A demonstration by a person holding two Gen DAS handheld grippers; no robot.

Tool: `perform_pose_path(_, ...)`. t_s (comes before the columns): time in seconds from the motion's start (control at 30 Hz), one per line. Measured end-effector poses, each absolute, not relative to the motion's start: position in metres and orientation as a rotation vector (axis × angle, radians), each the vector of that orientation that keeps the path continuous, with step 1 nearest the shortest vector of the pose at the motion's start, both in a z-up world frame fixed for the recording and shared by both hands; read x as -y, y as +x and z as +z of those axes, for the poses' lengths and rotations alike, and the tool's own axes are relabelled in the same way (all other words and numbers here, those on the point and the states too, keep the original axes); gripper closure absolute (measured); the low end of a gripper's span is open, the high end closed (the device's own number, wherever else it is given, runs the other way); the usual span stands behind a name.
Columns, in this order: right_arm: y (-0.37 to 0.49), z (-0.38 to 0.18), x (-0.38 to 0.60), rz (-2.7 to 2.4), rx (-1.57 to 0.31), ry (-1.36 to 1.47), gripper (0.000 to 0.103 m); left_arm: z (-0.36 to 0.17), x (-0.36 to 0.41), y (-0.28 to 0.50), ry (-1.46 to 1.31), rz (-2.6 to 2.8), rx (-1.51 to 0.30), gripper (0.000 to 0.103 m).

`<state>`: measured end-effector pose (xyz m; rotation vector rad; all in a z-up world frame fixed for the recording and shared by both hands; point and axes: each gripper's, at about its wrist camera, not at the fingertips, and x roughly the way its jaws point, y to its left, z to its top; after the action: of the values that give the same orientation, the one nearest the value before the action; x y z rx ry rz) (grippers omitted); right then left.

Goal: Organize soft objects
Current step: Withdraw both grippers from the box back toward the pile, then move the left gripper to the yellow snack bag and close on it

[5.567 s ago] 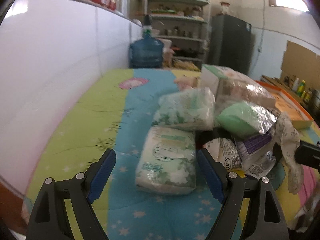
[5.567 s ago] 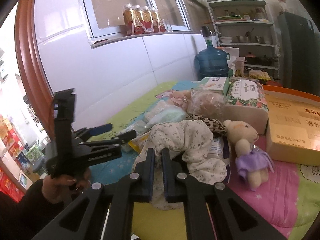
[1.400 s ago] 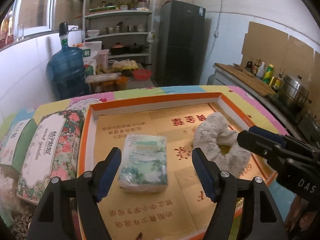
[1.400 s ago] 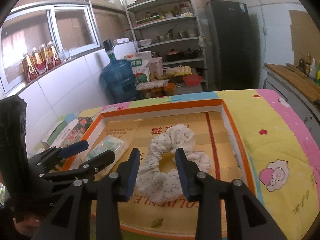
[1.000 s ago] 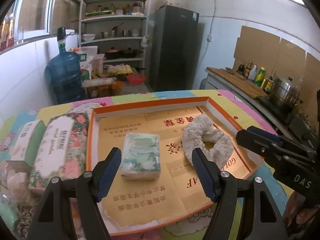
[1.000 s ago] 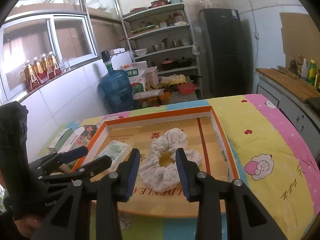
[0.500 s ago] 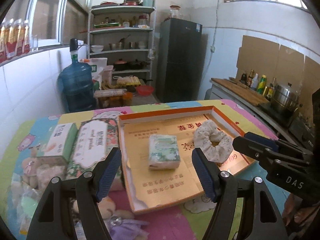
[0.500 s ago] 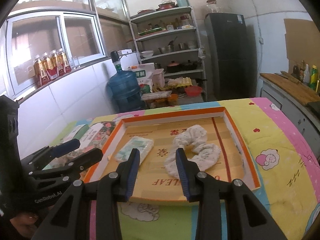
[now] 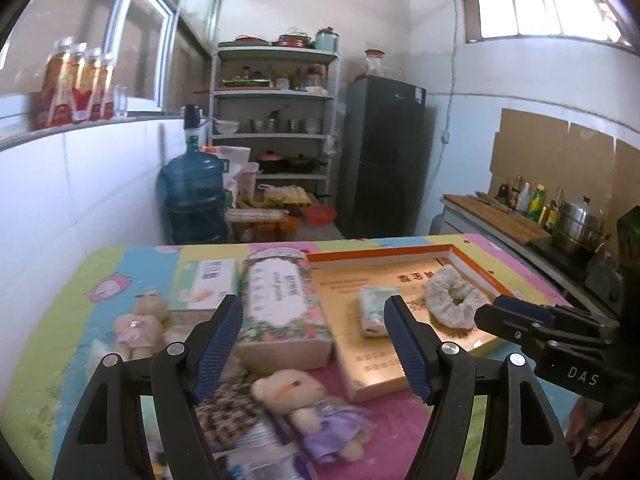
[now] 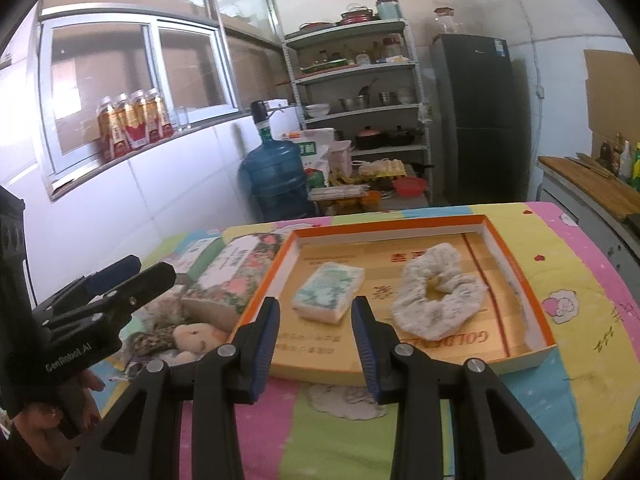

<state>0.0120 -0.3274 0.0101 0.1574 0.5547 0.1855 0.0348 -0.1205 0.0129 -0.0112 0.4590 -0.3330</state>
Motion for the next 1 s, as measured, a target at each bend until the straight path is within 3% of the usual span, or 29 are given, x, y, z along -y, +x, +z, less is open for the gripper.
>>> perform_pose_path(0.43,0.002,0.002,0.270,0.268,-0.564,0.117,0.066,0.012,0.026,0.016,-0.078,-0.209,-0.453,0.028)
perform_pose_path(1.0,-0.005,-0.008,0.219,0.390,-0.582,0.083,0.066,-0.020,-0.030,-0.010,-0.086,-0.183,-0.468,0.028)
